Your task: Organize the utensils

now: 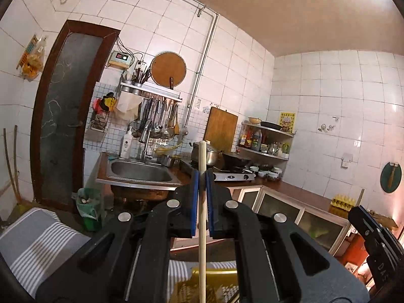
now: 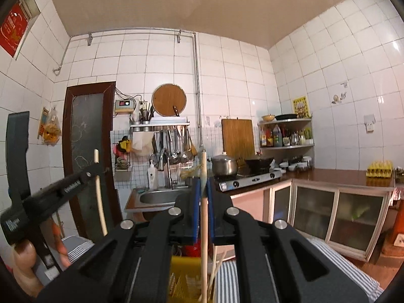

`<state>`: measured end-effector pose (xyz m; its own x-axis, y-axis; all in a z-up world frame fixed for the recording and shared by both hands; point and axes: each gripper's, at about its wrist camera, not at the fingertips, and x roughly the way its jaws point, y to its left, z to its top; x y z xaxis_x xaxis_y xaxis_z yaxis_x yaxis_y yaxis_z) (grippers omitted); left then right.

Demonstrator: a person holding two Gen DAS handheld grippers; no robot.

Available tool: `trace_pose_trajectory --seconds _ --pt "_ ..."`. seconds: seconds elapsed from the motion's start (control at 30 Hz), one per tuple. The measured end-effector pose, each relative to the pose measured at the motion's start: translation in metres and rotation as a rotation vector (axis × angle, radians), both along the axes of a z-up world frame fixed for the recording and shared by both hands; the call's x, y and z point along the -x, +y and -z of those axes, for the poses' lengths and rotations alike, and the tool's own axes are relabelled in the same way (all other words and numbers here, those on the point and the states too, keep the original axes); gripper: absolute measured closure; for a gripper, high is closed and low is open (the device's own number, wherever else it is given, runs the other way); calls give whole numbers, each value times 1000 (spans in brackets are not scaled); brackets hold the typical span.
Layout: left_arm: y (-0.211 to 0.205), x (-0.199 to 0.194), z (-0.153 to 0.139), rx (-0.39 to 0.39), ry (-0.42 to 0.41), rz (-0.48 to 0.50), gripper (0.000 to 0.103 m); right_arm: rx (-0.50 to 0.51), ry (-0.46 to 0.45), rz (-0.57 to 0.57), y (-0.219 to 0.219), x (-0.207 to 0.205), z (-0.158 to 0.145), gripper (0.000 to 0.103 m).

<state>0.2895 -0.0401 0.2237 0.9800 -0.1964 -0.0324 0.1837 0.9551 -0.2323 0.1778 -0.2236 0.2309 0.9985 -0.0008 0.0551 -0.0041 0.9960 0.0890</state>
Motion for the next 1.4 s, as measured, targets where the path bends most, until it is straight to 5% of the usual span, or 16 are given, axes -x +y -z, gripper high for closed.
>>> trace_pose_trajectory --seconds 0.33,0.7,1.03,1.23,1.33,1.4 --pt "-36 -51 47 -61 65 -7 98 -32 42 0 -6 -53 25 97" --pt "-36 -57 73 -88 114 -14 98 -15 146 68 -45 -44 56 97" --pt "-34 -69 104 -108 186 -21 98 -96 441 177 -101 -67 134 96" --pt "-31 -75 118 -127 212 -25 98 -140 650 226 -121 -119 186 94" --pt "-31 -77 122 -141 217 -22 98 -190 745 244 -133 -152 211 67" --pt "-31 -79 124 -148 219 -21 98 -211 784 256 -137 -167 224 65"
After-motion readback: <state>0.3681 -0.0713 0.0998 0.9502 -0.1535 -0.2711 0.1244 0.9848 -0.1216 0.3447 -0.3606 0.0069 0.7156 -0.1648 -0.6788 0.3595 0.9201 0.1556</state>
